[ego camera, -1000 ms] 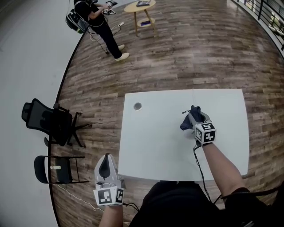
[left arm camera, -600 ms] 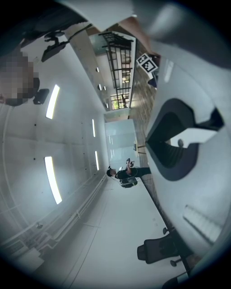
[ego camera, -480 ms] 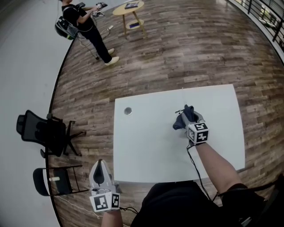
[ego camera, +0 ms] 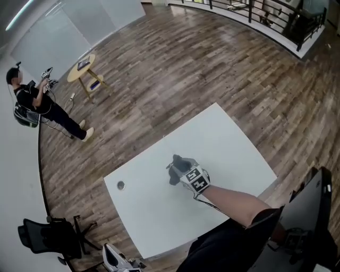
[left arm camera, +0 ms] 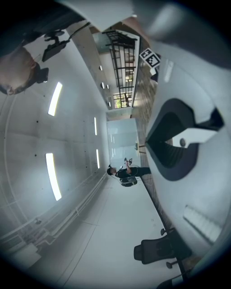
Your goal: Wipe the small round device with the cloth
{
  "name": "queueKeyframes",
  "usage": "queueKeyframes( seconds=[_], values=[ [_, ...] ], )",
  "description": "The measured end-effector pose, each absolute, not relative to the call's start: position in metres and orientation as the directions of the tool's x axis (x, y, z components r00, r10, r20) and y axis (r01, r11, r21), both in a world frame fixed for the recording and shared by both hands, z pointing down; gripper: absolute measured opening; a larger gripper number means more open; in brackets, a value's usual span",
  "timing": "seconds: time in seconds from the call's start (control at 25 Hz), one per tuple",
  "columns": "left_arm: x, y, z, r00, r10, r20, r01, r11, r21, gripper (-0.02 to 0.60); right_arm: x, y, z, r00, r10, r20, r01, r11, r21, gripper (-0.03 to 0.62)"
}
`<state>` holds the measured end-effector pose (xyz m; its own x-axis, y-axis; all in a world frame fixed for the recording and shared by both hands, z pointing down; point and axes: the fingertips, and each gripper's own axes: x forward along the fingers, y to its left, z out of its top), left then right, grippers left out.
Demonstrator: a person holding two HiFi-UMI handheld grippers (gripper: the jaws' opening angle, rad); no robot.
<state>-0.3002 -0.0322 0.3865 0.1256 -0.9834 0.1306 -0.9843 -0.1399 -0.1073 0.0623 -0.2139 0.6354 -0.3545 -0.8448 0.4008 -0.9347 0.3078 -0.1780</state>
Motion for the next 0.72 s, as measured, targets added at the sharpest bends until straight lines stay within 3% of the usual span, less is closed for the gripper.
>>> queueKeyframes(
  seconds=[0.4,0.56,0.72],
  values=[
    [-0.28,-0.033,0.399,0.177,-0.976,0.126,-0.978,-0.189,-0.085,0.006,0.069,-0.18,0.634,-0.338,-0.856,0.39,-0.94,0.33,-0.091,0.117],
    [-0.273,-0.047,0.404,0.215,-0.969,0.121,-0.972,-0.224,-0.071,0.006,0.087,-0.153,0.673,-0.302,-0.778,0.551,-0.934,0.358,-0.007,0.117],
    [-0.261,-0.056,0.406,0.255,-0.96,0.113,-0.964,-0.261,-0.044,0.006,0.106,-0.119,0.687,-0.266,-0.755,0.6,-0.936,0.35,0.025,0.117]
  ],
)
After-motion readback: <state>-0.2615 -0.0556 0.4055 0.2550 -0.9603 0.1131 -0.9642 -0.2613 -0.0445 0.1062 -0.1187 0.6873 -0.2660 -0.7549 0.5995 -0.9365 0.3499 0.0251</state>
